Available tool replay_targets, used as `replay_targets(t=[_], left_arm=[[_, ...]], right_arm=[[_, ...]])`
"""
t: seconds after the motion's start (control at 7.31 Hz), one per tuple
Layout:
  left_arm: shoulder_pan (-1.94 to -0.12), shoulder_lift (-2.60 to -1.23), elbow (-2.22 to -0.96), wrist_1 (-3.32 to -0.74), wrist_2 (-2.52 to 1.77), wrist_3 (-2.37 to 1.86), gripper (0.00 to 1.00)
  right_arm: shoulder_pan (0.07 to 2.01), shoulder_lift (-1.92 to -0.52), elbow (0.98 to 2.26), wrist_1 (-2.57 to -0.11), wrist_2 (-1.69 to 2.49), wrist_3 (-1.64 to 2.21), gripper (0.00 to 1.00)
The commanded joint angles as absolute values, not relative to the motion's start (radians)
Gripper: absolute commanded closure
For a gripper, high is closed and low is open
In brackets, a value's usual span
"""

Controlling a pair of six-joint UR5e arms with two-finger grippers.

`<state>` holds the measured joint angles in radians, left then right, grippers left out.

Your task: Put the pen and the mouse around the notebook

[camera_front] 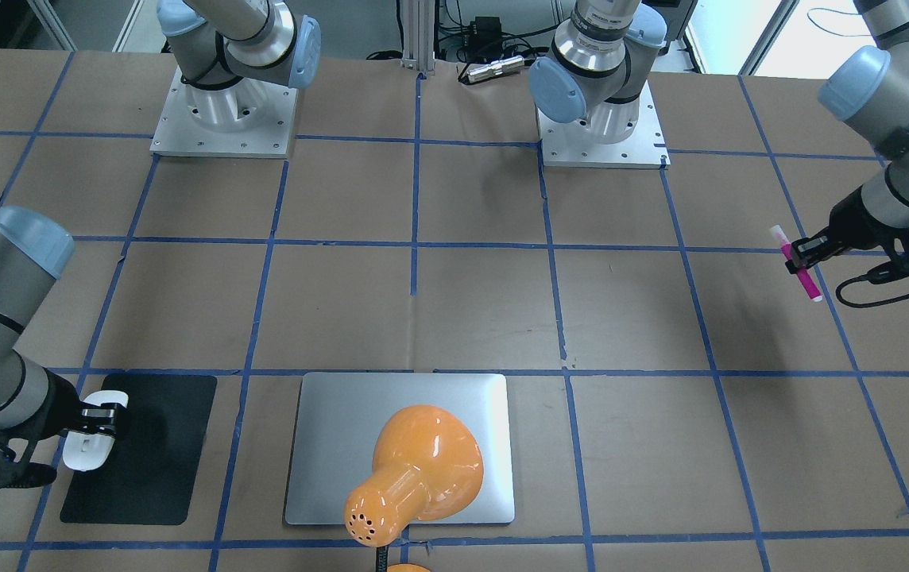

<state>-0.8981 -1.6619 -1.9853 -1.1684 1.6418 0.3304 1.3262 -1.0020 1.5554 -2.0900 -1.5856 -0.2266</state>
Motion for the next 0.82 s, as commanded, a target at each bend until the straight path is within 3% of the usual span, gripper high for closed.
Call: replay_targets(t=[0.0, 0.68], left_arm=[[-1.056, -1.602, -1.993, -1.247, 1.64, 0.011, 1.0], [-1.539, -1.641, -1.993, -1.259, 1.583, -0.936, 1.0]], right_arm=[[1.365, -0.971, 1.537, -2.092, -1.585, -0.158, 0.73], [1.365, -0.962, 1.543, -2.095, -1.52, -0.123, 0.73]])
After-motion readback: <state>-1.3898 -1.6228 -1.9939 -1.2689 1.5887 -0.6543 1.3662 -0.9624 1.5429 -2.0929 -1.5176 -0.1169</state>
